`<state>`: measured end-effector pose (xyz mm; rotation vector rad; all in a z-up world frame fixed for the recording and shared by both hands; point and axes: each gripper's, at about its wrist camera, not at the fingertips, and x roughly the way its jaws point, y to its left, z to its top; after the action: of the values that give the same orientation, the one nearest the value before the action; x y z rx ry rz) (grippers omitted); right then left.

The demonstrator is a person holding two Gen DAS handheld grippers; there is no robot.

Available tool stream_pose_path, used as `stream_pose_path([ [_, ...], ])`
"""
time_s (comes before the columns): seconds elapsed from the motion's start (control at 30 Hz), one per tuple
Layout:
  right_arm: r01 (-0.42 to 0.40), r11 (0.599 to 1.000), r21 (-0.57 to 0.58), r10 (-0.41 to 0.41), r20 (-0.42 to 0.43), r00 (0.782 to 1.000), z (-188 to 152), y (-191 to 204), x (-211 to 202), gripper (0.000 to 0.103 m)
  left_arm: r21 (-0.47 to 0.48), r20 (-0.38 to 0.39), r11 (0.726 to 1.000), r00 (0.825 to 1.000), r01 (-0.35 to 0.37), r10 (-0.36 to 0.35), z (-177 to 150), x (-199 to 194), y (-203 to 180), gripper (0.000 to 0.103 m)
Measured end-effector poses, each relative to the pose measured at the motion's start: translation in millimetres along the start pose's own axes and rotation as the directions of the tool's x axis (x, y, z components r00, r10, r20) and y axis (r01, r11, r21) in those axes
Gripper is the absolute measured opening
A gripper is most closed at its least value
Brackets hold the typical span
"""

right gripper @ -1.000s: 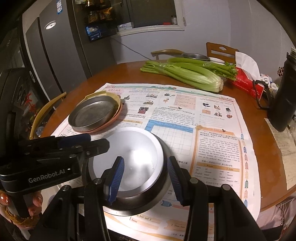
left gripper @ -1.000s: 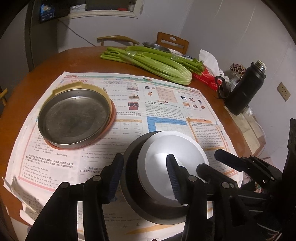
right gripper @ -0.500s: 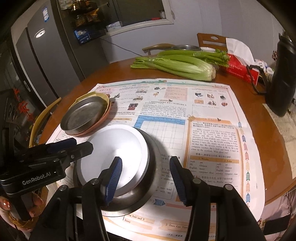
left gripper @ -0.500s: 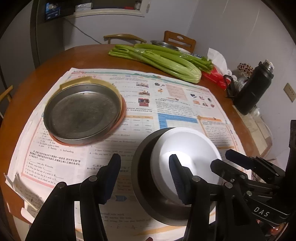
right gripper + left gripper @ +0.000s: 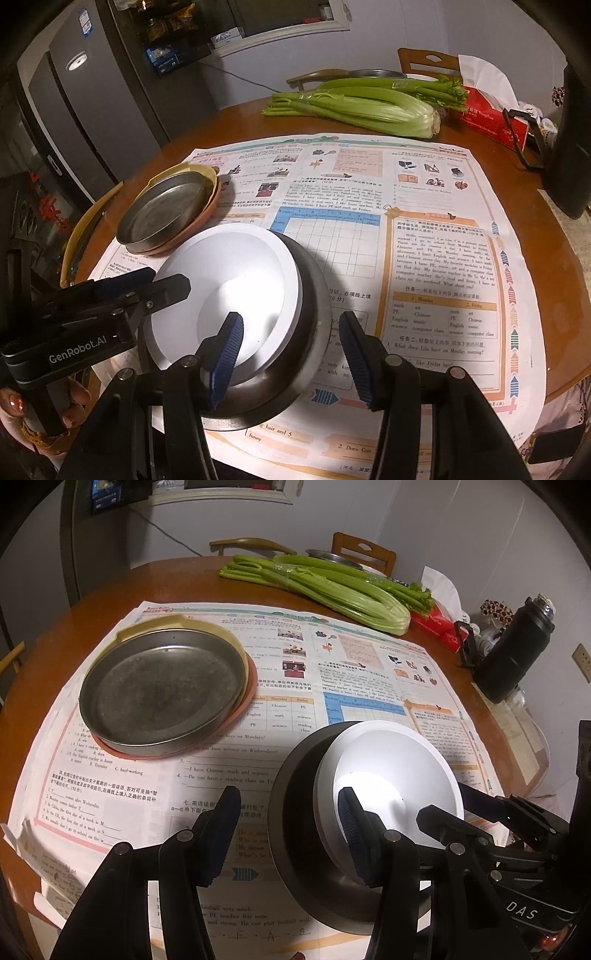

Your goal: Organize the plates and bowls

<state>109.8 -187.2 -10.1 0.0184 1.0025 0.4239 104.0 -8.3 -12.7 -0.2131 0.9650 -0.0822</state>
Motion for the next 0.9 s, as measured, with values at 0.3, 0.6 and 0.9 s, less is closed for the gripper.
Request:
stream_pose_path([
  [0.3,-0.019,1.0,0.003,0.019,-0.007,1.0,-0.5,-1.2,2.7,0.058,-0.009,0.01,1.0,1.0,-0.009,0.009,-0.8,0.5,0.1,0.06],
  [0.6,-0.035,0.999,-0.011,0.035,-0.02,0.999,-4.5,4.7,7.6,0.059,-0.016,-0.001,1.0,1.0,-0.004,0.004,-5.9,4.5,-0.2,0.062],
  [0.9,-0.045,0.999,-0.021,0.044,-0.037,0.998,-8.1,9.9,14.6,0.061,-0.017,-0.018,1.0,1.0,0.001,-0.002,-8.4,10.8,-0.8,0.063],
])
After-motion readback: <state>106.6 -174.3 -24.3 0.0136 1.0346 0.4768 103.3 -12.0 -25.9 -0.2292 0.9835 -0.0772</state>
